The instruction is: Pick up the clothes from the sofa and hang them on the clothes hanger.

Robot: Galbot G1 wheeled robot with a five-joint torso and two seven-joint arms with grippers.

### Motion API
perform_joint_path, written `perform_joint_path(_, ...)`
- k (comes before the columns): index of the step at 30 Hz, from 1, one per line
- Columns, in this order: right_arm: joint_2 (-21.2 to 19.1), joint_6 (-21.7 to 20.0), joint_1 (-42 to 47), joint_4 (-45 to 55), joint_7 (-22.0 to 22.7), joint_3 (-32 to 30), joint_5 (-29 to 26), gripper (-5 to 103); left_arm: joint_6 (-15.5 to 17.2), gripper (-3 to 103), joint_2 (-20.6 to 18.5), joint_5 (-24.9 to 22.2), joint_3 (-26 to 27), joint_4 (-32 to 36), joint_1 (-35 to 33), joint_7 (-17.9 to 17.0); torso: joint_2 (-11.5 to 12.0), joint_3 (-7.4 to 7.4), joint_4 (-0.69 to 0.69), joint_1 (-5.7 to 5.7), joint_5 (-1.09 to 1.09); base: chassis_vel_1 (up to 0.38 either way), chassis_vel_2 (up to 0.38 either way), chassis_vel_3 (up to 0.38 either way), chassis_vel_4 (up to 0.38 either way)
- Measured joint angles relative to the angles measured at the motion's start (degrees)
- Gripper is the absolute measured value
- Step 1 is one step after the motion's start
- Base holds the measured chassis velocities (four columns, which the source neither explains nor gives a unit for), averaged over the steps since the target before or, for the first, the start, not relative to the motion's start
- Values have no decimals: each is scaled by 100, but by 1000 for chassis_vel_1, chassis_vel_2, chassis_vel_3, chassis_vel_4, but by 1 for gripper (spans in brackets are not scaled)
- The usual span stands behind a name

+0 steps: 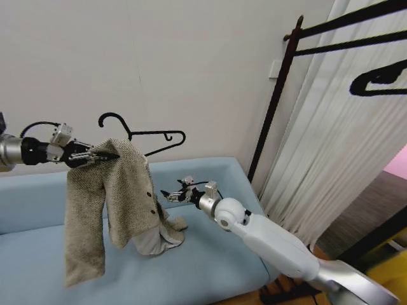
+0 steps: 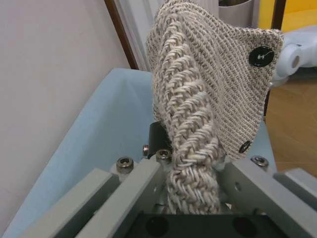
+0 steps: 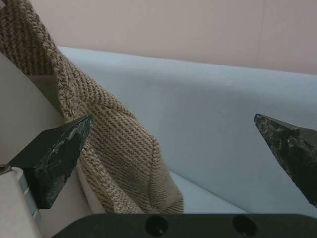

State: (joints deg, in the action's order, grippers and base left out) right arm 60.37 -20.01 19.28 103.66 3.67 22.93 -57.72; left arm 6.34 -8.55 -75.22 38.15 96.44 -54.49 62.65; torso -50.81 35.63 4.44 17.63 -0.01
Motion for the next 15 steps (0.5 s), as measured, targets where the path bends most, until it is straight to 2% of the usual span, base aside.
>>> perform_joint_path(8, -83, -182, 382, 108, -328, 177, 26, 100, -35, 3, -25, -119, 3, -66, -35, 152, 0, 0, 4, -1, 0, 0, 0, 0, 0)
perform_joint_path(15, 412, -115, 513, -743, -513, 238, 371, 100, -36, 3, -96, -278, 34, -25, -8, 362, 0, 0, 1, 0, 1, 0, 0, 0, 0)
